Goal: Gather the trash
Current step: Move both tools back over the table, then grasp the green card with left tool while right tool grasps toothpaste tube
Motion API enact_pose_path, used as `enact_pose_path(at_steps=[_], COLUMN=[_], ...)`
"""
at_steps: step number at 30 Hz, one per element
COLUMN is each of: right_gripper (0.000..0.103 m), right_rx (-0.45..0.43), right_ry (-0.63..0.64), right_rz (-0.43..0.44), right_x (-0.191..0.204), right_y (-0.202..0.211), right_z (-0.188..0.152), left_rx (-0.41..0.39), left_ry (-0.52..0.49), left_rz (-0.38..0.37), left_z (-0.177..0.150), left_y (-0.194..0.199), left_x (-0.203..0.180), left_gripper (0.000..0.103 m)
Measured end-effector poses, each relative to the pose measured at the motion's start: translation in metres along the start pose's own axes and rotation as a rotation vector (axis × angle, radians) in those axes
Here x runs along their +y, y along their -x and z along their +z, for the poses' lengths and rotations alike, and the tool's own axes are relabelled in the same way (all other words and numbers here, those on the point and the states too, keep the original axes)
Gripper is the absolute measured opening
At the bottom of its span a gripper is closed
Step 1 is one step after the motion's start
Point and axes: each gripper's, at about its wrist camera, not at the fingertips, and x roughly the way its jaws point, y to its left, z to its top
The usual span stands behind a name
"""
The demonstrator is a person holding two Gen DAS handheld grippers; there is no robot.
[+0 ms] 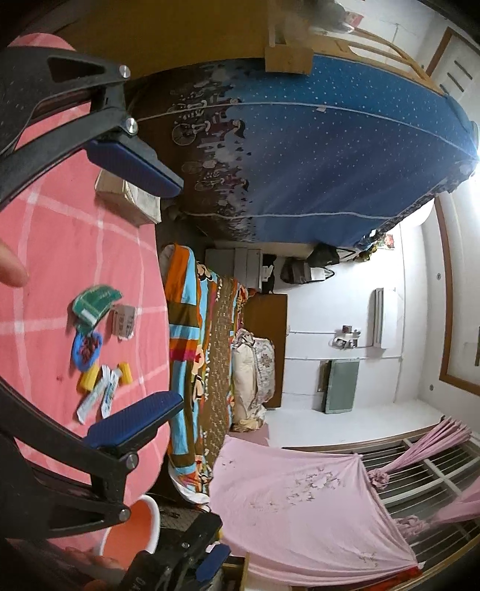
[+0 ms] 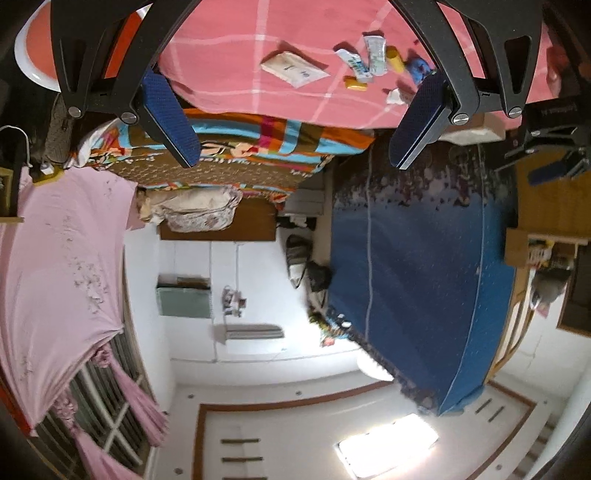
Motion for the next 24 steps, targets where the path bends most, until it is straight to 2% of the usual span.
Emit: enact_pose_path(at_steps=[2,4,6,8,11,14,16,24], right_gripper=[0.103,0.102,0.096,0.082,0.071,0.059,0.056,0.038], right_rx=[0.034,0.099,0.164,0.233,0.335,0.412,0.469,0.654], right_ry=[0.002,0.005,0.001,-0.002,-0.021,-0.043,-0.055,-0.016], right_rz=[0.018,0.04,0.063,0.08,0.106,0.132,0.16,0.229], right_x=[0.002,0.005,0.006,0.007,0.006,0.004,0.005,0.02], right_y=[-0.01,-0.024,-0.036,-0.049,-0.067,-0.079,-0.088,-0.111], right_z=[-0.002,-0.008,-0.015,-0.022,-0.032,-0.04,-0.047,-0.067], left_rx=[0.026,0.084,0.147,0.222,0.31,0.412,0.46,0.585], left_ry=[-0.003,-0.002,0.005,0.029,0.063,0.095,0.105,0.143], left_rz=[-0.005,-0.02,-0.029,-0.045,-0.07,-0.081,-0.089,-0.112], left_z=[-0.003,-0.007,-0.01,-0.011,-0.018,-0.026,-0.03,-0.043], left_y=[-0.007,-0.019,-0.03,-0.045,-0.061,-0.077,-0.084,-0.1], left_x=[0.002,0.002,0.003,0.006,0.011,0.013,0.011,0.008], left_gripper=[0.089,0.089,0.088,0.087,0.08,0.068,0.059,0.044])
